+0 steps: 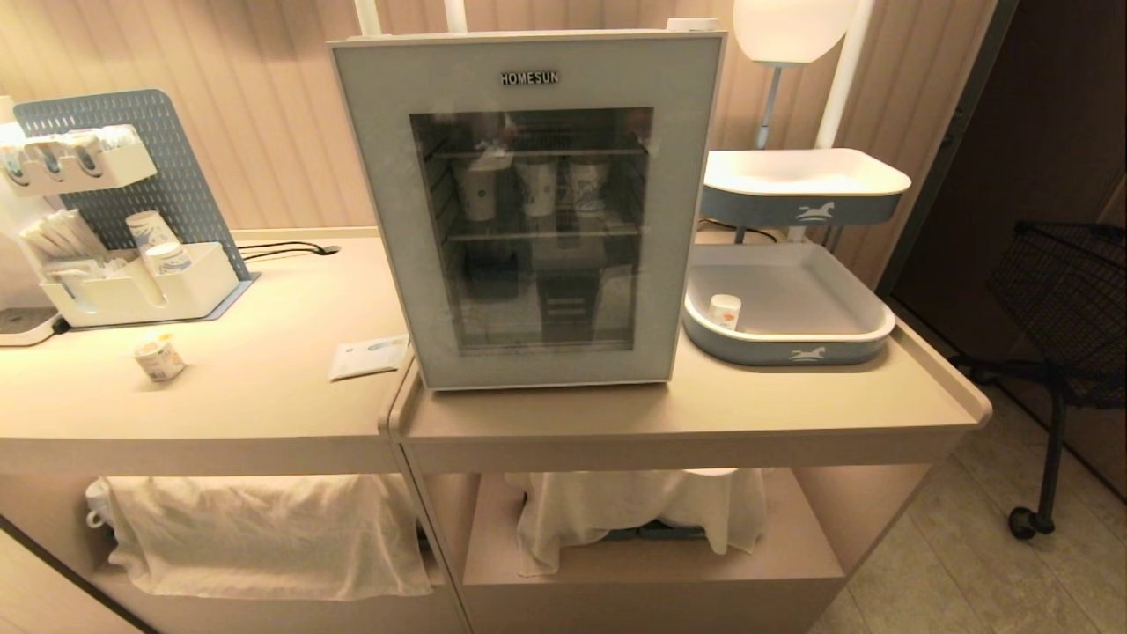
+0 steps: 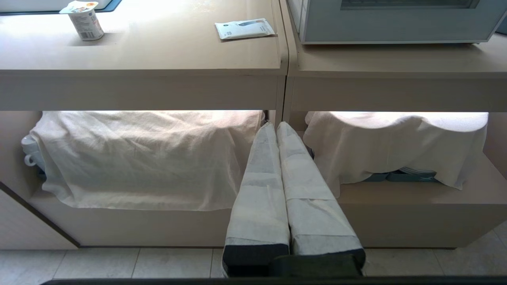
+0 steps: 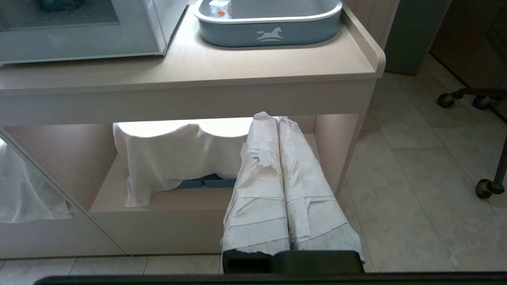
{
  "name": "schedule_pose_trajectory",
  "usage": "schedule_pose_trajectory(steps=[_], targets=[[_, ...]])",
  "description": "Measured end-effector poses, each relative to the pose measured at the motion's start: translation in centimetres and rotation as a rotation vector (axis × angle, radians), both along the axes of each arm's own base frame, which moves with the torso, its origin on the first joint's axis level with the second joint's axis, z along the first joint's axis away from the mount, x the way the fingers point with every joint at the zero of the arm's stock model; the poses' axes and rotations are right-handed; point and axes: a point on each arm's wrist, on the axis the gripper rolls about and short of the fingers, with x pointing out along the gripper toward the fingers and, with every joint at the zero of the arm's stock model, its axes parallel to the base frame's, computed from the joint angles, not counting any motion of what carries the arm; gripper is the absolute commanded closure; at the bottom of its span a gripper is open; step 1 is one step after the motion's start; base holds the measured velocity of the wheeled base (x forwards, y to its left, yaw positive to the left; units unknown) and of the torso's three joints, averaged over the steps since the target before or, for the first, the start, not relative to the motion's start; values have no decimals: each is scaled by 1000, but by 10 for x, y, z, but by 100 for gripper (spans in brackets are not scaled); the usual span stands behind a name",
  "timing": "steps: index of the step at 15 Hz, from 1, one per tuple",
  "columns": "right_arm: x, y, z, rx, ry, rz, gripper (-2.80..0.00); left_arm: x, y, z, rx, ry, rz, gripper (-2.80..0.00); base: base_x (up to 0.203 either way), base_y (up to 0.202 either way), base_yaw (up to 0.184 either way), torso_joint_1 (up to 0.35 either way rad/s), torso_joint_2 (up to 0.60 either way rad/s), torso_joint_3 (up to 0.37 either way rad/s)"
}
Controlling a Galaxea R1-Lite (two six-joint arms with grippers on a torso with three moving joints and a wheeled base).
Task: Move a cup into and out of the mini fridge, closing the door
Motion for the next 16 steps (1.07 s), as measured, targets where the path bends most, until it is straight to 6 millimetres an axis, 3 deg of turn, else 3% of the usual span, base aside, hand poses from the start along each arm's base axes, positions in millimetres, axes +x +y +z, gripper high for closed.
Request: schedule_pose_trajectory(steps=[16], targets=[[0,0,0,1,0,-1,0,0,0,0,0,0,0,0,0,0,0,0,0,0]])
